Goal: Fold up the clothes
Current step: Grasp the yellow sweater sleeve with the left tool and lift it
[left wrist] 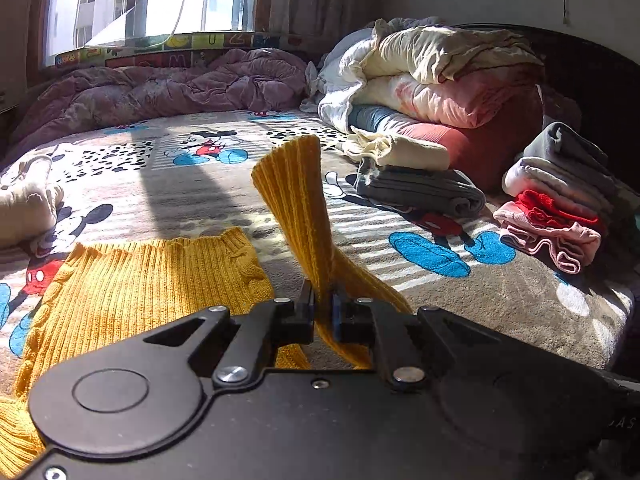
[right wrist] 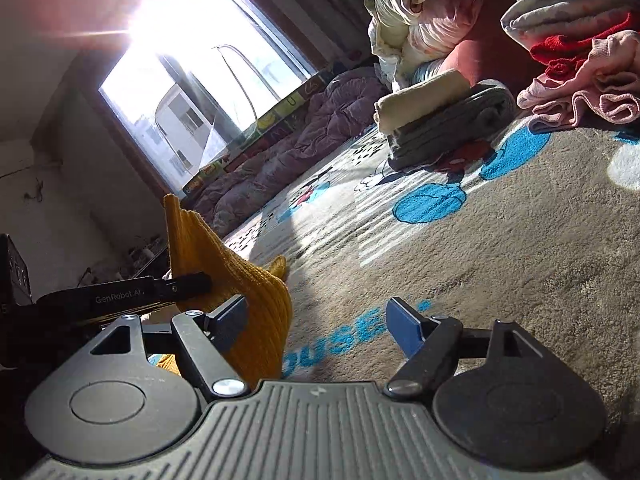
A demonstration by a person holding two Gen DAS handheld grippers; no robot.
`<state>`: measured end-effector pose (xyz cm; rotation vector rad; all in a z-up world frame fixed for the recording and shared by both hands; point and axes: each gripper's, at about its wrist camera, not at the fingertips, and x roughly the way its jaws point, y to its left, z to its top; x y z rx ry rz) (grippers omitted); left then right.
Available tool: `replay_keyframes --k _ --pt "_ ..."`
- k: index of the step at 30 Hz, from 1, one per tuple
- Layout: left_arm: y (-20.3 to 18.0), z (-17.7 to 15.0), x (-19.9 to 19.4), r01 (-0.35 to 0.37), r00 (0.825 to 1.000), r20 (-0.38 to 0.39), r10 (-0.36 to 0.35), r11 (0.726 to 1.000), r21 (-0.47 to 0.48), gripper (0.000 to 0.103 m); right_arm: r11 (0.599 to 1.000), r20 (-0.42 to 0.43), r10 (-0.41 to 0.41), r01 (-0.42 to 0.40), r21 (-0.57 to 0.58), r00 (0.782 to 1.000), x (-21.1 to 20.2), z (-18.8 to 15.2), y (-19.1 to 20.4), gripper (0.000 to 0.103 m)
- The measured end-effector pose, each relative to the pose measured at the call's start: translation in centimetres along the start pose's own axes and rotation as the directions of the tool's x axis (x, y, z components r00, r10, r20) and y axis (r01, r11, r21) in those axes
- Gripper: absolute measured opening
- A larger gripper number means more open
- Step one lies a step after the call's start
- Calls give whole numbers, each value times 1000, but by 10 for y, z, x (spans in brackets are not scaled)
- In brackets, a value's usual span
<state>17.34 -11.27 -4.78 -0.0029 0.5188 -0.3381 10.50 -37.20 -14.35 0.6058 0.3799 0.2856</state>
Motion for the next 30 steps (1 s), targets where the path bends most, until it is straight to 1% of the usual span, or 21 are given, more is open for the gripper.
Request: replay_keyframes --k 2,3,5,7,10,14,18,20,22,25,26,27,30 --pt "28 -5 -16 -16 1000 17 17 998 -69 7 990 -45 22 -28 -138 999 7 -9 30 72" --pt "38 -6 -21 -18 1000 22 20 995 -98 7 978 -67 23 -36 -204 998 10 -15 45 66" --pt "61 -11 -34 -21 999 35 28 985 -169 7 945 -103 4 -37 -324 995 15 -31 70 63" --pt "79 -16 -45 -22 998 48 34 975 -223 7 912 -130 -19 -36 -409 991 23 -44 88 55" --pt "99 -24 -58 -26 997 62 45 960 -277 7 863 -165 -36 -53 -502 986 29 -66 112 54" --pt "125 -40 -69 -69 994 57 90 949 -307 7 818 -209 -48 -81 -569 977 35 -86 129 54" --pt "150 -57 -82 -76 994 47 101 925 -373 7 781 -184 -78 -54 -622 980 36 -98 137 54" --pt "162 -65 -88 -75 994 46 102 915 -397 7 760 -165 -89 -40 -648 982 35 -103 141 50" --pt "170 -70 -94 -73 993 54 104 908 -412 7 738 -143 -95 -26 -675 985 33 -106 147 43" --pt "180 -73 -98 -66 992 69 107 895 -441 7 690 -107 -115 2 -724 988 34 -115 157 37" --pt "183 -73 -99 -64 992 72 108 892 -448 7 674 -99 -125 11 -739 987 35 -117 160 36" --pt "184 -74 -100 -62 992 74 106 892 -448 7 661 -98 -137 17 -750 986 35 -120 162 34" --pt "185 -76 -102 -71 991 71 113 898 -434 7 646 -107 -160 22 -763 981 36 -125 163 33"
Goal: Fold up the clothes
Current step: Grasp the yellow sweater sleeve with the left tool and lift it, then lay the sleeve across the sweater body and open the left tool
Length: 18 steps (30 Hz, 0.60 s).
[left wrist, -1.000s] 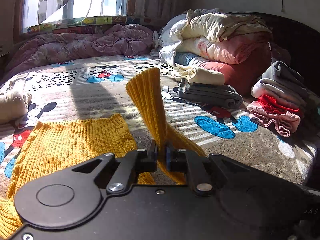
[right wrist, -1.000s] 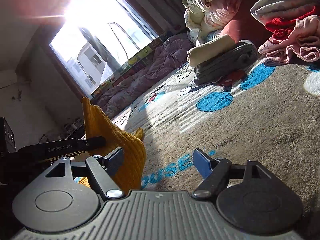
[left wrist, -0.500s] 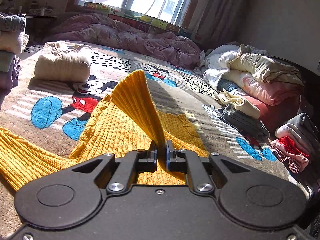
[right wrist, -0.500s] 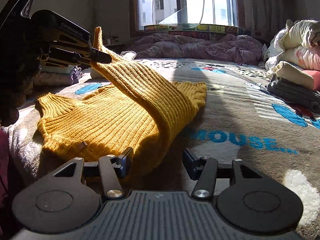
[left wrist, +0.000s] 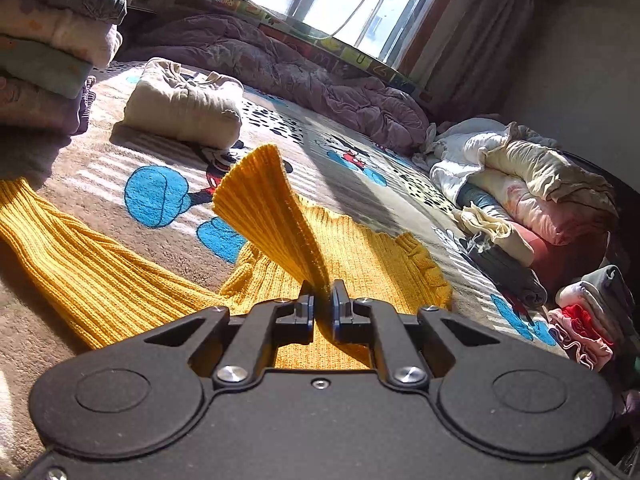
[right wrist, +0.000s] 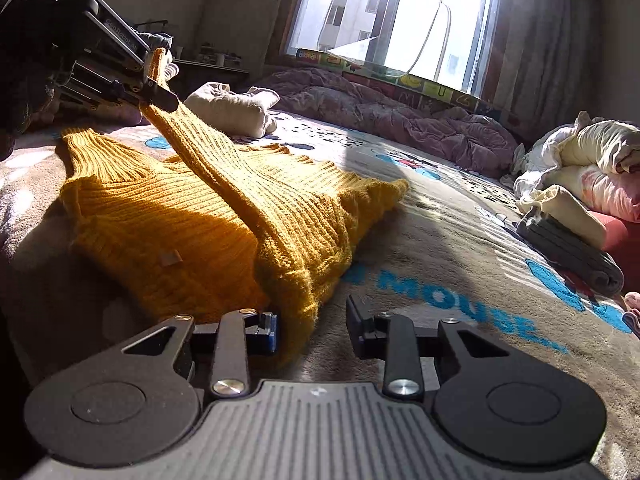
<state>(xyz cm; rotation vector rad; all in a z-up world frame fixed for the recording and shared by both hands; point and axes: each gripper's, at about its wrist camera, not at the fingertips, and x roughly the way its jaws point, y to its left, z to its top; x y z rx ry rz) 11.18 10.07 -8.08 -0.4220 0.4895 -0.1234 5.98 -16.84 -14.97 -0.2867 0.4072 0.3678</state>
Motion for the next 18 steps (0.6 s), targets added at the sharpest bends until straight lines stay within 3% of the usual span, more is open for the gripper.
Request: replay_keyframes --k 2,6,16,18 --pt "0 -2 0 -12 1000 -5 12 1000 22 7 1000 -4 0 0 -8 1000 0 -1 0 33" --pt "0 -14 11 -125 988 -69 135 983 134 7 999 -10 -2 2 -33 1000 -4 -3 3 33" --pt "6 -28 19 -165 976 -101 191 961 220 7 997 -30 32 -33 -62 999 -22 -4 0 34" --pt "10 -30 23 -156 977 -109 182 964 215 7 995 39 88 -86 -49 995 -36 -1 -2 34"
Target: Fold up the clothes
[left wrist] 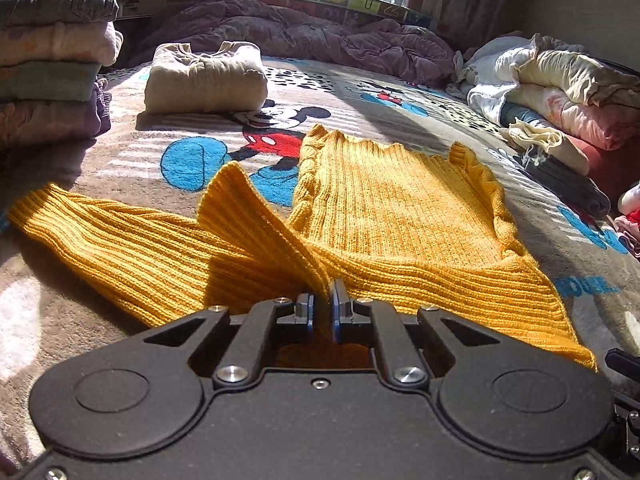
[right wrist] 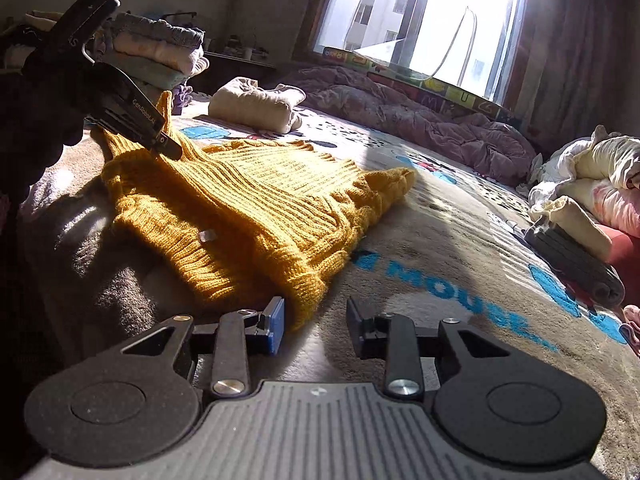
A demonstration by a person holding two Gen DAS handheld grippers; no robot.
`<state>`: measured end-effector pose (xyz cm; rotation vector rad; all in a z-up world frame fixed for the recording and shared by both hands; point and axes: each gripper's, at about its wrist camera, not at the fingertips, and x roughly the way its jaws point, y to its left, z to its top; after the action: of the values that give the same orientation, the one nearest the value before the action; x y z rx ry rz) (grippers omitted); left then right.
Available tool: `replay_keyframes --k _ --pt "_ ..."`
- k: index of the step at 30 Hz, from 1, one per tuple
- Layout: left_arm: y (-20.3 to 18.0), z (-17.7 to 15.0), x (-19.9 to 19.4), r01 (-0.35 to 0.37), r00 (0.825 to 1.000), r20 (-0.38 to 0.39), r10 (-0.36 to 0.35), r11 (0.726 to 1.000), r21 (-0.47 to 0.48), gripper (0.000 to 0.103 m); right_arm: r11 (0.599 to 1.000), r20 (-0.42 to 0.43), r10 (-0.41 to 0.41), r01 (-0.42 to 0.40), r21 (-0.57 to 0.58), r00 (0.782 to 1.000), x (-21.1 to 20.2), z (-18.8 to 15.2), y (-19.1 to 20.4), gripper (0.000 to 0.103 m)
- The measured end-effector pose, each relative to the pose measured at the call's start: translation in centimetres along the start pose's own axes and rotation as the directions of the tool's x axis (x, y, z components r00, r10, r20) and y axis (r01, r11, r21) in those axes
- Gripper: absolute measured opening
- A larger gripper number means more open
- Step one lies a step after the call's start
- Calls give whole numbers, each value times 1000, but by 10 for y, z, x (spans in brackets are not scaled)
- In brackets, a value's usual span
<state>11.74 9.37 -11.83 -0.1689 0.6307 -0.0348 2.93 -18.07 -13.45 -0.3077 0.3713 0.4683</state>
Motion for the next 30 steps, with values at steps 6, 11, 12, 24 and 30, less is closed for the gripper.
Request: replay_keyframes --k 6,11,12,24,30 --pt "3 -4 1 7 1000 6 -7 1000 9 8 996 109 55 -63 68 992 8 18 3 33" --pt "6 -6 -1 -9 999 34 8 1000 24 10 989 2 119 -119 92 993 48 18 9 33" --pt "5 -6 -1 -12 999 41 11 1000 28 10 987 -29 134 -131 87 991 56 17 12 33" --pt "-16 -3 5 -113 989 112 95 980 165 10 973 111 154 -171 158 982 37 33 -9 40" --pt "-19 9 -6 -194 978 124 170 958 212 31 956 -19 224 -216 197 974 67 25 -8 41"
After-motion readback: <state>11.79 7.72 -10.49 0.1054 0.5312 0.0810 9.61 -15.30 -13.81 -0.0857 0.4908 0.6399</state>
